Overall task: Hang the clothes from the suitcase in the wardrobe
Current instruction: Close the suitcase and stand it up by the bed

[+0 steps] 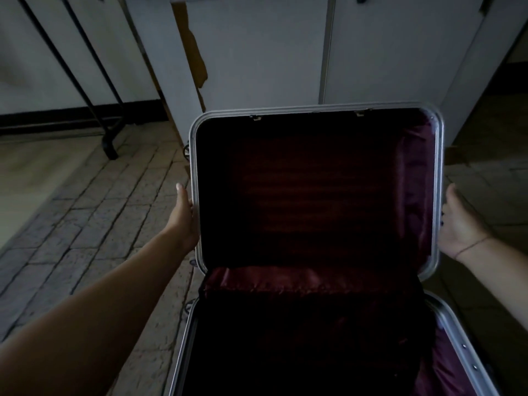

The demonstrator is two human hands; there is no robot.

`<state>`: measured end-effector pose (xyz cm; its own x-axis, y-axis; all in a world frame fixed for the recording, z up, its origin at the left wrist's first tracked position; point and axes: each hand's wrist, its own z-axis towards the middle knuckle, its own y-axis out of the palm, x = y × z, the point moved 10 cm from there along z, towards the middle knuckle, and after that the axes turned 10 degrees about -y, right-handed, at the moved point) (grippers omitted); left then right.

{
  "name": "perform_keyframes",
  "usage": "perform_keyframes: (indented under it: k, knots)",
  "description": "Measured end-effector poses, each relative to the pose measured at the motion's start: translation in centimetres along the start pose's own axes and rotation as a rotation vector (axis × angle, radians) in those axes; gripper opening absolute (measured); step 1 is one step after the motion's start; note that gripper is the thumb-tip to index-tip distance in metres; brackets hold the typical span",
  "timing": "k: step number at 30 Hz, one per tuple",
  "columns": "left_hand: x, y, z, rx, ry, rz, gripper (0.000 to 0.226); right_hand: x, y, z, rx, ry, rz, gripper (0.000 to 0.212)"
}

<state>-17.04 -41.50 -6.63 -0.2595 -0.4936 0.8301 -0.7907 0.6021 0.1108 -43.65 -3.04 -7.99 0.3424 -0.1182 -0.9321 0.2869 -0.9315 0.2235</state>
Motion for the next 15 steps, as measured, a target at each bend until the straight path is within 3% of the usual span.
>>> perform_keyframes:
  k: [3, 6, 10, 12, 15]
  knots:
    - [2.2, 0.7, -2.0, -0.012, 0.011, 0.081, 0.061, -1.9, 0.1, -1.3, -0.005, -0.028, -0.057, 0.069]
    - [4.0, 0.0, -3.8, -0.011, -0.005, 0.101, 0.079, -3.4, 0.1, -2.5, 0.042, -0.042, -0.082, 0.059]
    - [6.4, -0.4, -4.8, 0.000, 0.058, 0.083, 0.080, -6.0, -0.1, -3.9, 0.103, -0.089, -0.099, 0.075]
    - [7.4, -0.2, -5.7, 0.001, 0.101, 0.097, 0.068, -7.4, 0.1, -5.0, 0.115, -0.121, -0.127, 0.064]
    - [8.1, -0.8, -6.1, -0.015, 0.102, 0.052, 0.073, -8.5, 0.7, -6.4, 0.082, -0.163, -0.144, 0.054]
